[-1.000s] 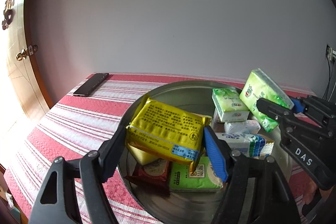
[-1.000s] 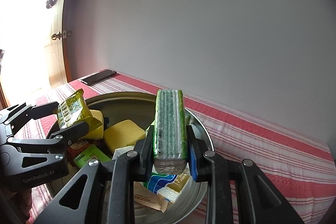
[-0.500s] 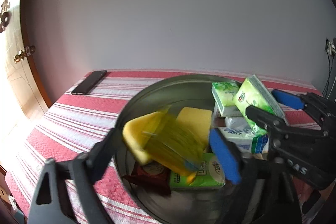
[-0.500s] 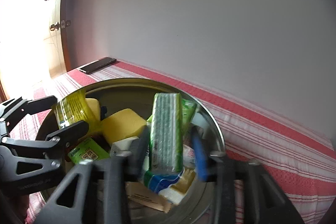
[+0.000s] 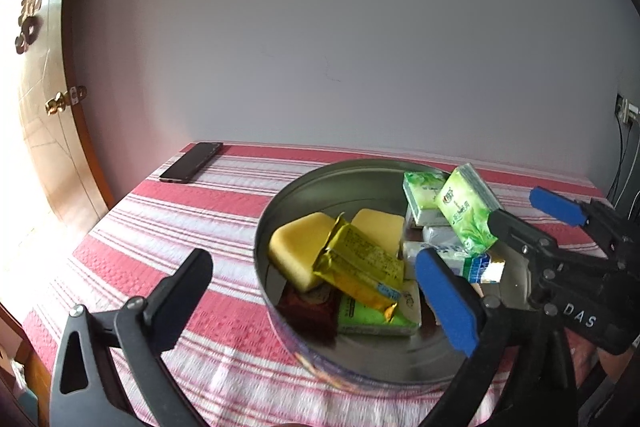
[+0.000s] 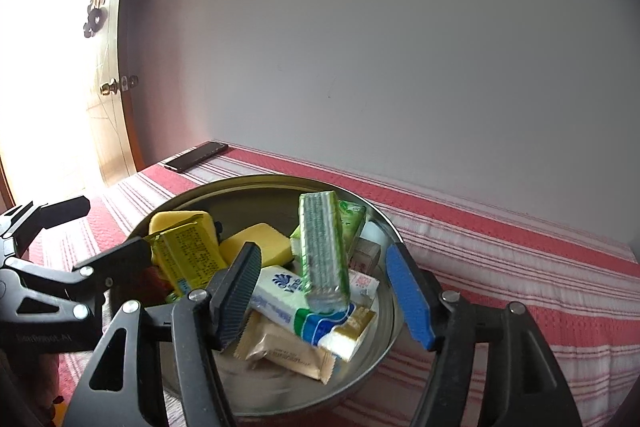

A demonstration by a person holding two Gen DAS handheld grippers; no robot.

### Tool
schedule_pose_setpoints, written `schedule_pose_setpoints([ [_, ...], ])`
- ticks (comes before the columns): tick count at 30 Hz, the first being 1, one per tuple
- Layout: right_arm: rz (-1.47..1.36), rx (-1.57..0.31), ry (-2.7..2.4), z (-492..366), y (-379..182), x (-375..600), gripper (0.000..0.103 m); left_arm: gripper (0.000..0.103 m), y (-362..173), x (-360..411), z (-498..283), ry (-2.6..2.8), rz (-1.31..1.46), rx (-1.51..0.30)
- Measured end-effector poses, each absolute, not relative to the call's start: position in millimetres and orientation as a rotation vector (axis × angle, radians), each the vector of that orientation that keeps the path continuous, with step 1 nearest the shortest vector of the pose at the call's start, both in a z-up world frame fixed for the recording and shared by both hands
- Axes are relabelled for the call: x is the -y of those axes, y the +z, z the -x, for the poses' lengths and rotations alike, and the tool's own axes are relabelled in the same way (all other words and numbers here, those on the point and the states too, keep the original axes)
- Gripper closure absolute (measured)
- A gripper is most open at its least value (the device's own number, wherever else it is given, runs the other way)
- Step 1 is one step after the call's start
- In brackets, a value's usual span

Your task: Organize objects

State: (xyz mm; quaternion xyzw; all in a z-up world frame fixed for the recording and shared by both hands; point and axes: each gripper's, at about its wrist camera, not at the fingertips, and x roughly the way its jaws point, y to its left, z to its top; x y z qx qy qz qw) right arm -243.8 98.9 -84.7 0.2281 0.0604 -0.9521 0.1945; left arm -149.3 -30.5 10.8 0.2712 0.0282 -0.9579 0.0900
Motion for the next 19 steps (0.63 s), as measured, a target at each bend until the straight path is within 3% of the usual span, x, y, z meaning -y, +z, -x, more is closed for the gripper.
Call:
schedule_pose_setpoints([
  [19,-0.563,-0.141,-2.650,209,-69,-97,0.035,0.000,23,32,123,-2.803,-0.748,-0.032],
])
